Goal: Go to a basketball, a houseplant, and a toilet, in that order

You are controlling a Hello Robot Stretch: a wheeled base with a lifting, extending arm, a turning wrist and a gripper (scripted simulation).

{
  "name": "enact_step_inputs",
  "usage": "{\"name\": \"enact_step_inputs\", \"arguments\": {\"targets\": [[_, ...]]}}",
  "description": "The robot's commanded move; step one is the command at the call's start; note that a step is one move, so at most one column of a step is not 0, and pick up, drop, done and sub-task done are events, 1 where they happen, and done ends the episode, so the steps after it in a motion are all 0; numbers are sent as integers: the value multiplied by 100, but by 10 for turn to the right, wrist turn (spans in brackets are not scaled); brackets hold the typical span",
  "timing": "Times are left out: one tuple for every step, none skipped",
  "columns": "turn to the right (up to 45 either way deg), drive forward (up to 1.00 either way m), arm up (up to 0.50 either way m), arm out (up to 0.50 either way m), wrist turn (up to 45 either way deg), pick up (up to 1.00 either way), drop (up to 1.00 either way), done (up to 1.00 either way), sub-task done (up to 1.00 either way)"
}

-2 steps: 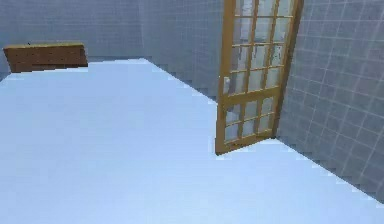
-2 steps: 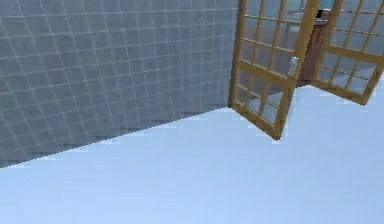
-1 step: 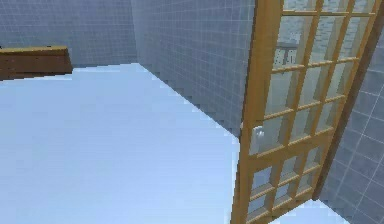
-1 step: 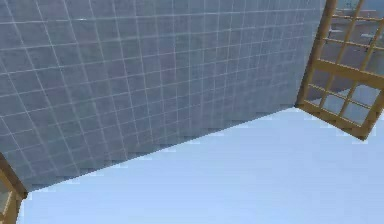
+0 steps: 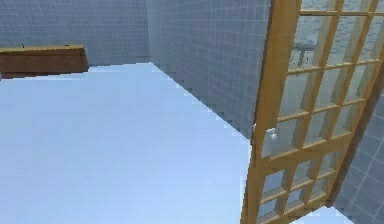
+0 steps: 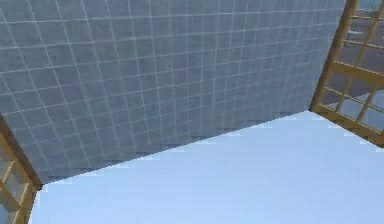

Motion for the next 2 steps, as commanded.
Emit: {"name": "enact_step_inputs", "arguments": {"targets": [[0,100,0,0,0,0,0,0,0],[0,25,0,0,0,0,0,0,0]]}}
